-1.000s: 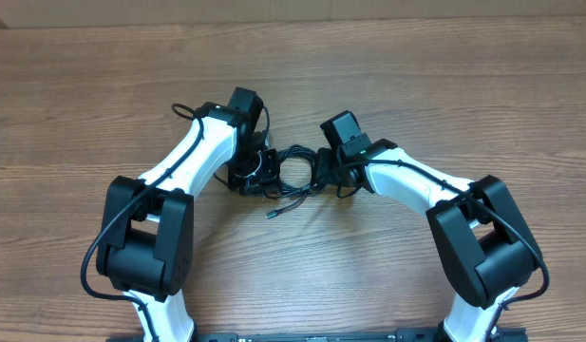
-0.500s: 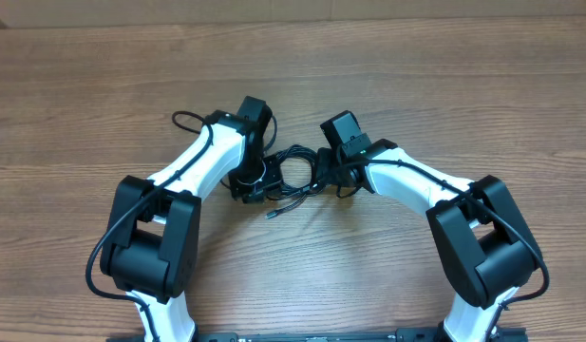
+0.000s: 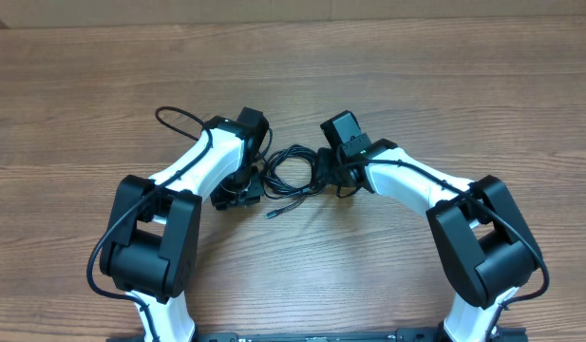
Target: Untangle cables
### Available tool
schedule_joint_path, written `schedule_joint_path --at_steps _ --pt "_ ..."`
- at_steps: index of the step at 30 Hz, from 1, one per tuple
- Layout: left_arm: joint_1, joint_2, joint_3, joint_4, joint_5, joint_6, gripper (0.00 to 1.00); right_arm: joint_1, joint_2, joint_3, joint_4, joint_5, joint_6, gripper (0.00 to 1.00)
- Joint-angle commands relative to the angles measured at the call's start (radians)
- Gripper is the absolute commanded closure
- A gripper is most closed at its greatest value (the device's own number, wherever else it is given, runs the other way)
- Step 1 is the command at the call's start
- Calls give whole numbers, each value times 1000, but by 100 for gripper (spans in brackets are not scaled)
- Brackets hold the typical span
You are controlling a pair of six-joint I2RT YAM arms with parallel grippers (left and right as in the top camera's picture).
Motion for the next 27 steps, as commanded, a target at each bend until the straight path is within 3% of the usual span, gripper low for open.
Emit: schedule_joint_path --at_steps 1,3,6,12,15,20,27 --pt "13 9 -4 19 43 -7 52 -10 26 -21 -23 47 1 78" --pt "34 9 4 32 217 64 49 -10 26 -21 -23 47 1 78" --pt "69 8 29 22 351 83 60 -10 26 -21 -23 46 1 78" --pt "164 8 124 -92 433 84 75 -10 26 -21 -23 46 1 77" --pt "196 8 168 -136 438 70 74 -10 26 -21 -22 46 1 77" --pt "192 9 169 -130 474 -37 61 -10 26 -21 -19 46 1 77" --pt "105 9 119 -43 474 -150 62 -10 26 -21 -26 39 1 77"
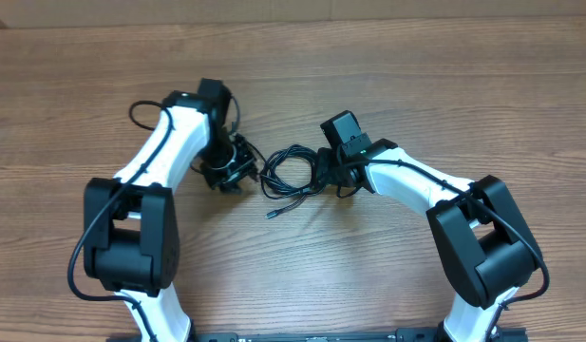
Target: Untangle cables
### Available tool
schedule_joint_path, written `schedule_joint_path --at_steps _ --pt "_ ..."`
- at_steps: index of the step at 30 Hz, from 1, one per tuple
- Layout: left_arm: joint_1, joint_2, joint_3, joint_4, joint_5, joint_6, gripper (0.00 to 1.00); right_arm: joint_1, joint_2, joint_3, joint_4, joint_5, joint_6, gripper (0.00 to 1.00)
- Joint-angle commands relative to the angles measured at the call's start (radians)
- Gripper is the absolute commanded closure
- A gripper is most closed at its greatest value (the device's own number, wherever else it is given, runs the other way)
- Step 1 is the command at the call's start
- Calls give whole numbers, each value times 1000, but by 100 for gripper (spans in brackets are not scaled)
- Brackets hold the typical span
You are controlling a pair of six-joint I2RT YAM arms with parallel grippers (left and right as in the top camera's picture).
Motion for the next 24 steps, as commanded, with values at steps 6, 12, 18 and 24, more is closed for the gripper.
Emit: schedule_joint_path --at_steps 6,12,18,24 --pt "-103 9 -84 115 22 -153 64 -10 26 -21 -25 40 1 77" --pt "-123 9 -103 143 -24 -167 65 -10 26 -21 -26 40 0 77" --pt "-124 9 -134 183 -26 -188 65 -10 26 -21 -25 40 0 76" --pt "-124 9 -174 217 -23 -219 73 -10 26 -21 -26 40 0 77"
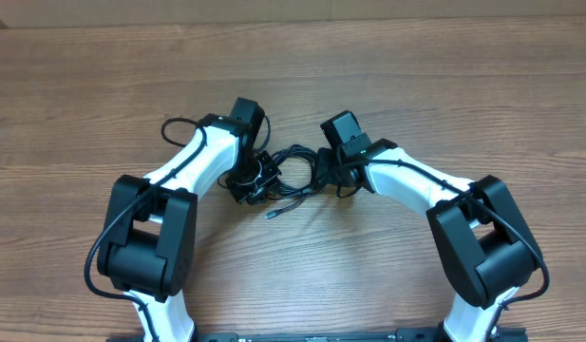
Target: Untangle cables
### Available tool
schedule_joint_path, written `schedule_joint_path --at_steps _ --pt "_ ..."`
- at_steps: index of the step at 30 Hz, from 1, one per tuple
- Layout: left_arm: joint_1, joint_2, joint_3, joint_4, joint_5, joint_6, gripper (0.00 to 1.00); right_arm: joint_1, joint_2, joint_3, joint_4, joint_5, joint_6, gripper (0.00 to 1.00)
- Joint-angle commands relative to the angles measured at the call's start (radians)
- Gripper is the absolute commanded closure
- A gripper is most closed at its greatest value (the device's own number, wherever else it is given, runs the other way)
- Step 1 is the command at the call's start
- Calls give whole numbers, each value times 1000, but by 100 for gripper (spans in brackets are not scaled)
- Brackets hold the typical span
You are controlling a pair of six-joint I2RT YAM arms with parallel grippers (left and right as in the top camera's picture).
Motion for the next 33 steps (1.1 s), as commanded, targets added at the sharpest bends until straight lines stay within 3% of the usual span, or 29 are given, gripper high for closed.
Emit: schedule_joint_path --at_steps 1,8,17,23,33 --pt "-5 9 -33 6 -12 -29 74 -10 26 -21 -24 40 0 76" --pt "-4 9 -37 12 -30 44 83 -10 26 -21 -25 40 0 77" --pt "11 9 -37 -22 -259 198 84 -10 26 -21 -28 40 0 77" --pt "18 9 -37 -36 -295 232 81 -10 26 -21 -29 40 0 77" --pt "17 9 -37 -46 -507 234 75 -10 26 -21 -36 40 0 77"
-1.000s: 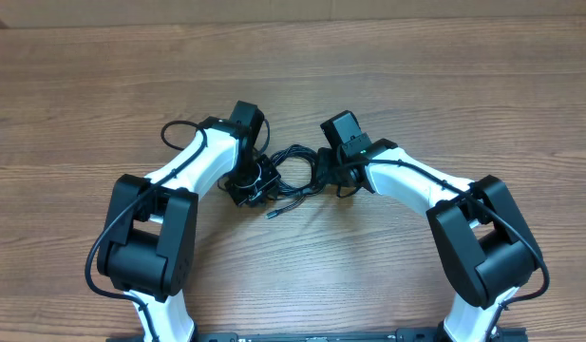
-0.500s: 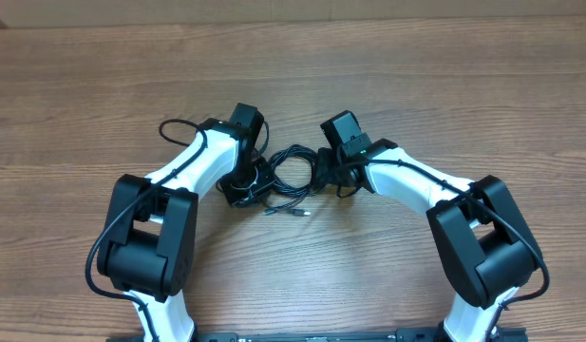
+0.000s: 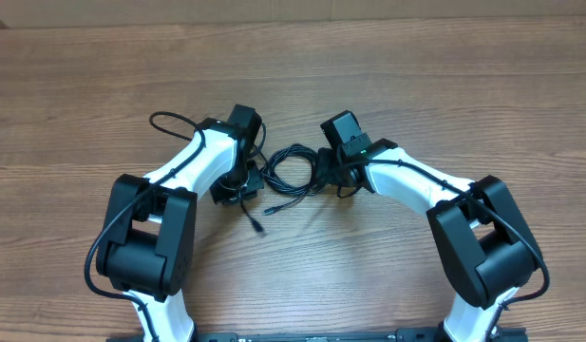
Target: Untangle cables
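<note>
A bundle of thin black cables (image 3: 291,173) lies coiled on the wooden table between my two grippers. My left gripper (image 3: 237,190) is at the coil's left edge, apparently shut on one black strand (image 3: 255,218), which trails toward me and ends in a small plug. A second plug end (image 3: 271,211) lies just below the coil. My right gripper (image 3: 327,171) presses into the coil's right side and looks shut on it. Its fingers are mostly hidden under the wrist.
The wooden table (image 3: 416,85) stretches all around the coil. My left arm's own wiring loop (image 3: 169,119) sticks out to the left of its wrist. Both arm bases stand at the near edge.
My left gripper was pushed into the coil's left side and now sits a little further left and nearer me. A strand now trails out below it. The right arm has not moved.
My left gripper began at the coil's left edge, then stood well off to the left, clear of the cables. Then it was back in the coil. Now it is drawn back with one strand pulled free of the bundle, while the right gripper has stayed at the coil.
</note>
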### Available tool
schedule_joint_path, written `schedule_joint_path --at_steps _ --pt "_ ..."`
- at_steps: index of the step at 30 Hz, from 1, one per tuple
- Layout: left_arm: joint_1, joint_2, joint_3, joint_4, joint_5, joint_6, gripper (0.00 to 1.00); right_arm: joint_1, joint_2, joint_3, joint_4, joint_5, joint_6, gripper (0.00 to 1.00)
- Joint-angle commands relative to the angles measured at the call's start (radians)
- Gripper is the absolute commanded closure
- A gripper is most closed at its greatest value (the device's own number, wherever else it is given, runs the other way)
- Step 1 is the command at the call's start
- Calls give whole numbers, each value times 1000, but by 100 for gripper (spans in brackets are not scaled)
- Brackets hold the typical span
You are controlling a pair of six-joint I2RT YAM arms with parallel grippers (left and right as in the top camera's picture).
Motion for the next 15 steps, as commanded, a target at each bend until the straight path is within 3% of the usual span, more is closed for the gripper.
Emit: schedule_joint_path --at_steps 1,9,15 --pt "7 9 -10 -8 -155 22 73 -9 27 -21 -31 39 1 77" --pt "10 9 -10 -14 -215 26 66 -9 27 -21 -30 39 1 77" --pt "71 9 119 -117 54 266 56 -22 20 15 -16 -56 -9 79"
